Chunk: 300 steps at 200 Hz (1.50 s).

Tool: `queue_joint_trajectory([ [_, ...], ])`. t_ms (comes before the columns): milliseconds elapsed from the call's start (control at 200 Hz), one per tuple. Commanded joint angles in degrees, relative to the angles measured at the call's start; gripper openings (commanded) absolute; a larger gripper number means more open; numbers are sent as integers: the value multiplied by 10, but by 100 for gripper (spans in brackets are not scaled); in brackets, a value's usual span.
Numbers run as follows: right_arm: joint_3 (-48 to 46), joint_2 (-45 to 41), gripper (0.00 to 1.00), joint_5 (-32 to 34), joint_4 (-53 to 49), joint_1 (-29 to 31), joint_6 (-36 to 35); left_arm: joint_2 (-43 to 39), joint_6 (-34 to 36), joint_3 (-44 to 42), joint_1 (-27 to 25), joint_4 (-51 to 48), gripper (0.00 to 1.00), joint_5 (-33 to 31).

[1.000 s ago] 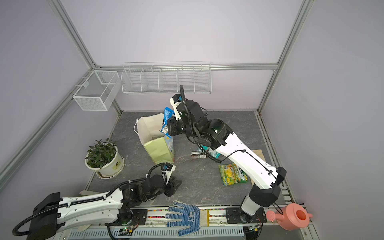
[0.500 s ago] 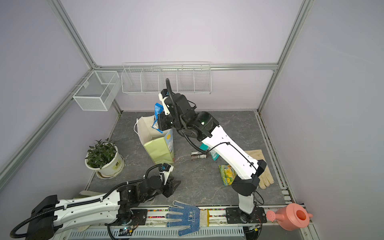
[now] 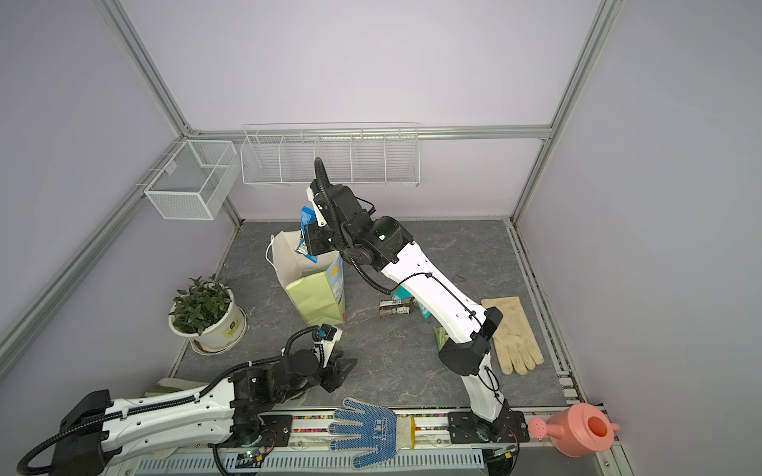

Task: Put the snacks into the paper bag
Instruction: 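Hold the blue packet over the bag opening and open the right gripper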

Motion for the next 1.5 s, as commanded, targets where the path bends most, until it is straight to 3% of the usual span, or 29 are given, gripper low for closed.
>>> queue_joint_trajectory([
  [0, 27, 21, 8, -12, 12, -8, 6, -6, -8, -3, -3, -8, 52, -6],
  [1210, 44, 90, 12, -43, 45, -35, 43, -12, -8, -14, -4, -6, 52, -15],
  [1494, 43, 84, 27, -70, 55, -34, 60, -19, -11, -14, -4, -11, 52, -15],
])
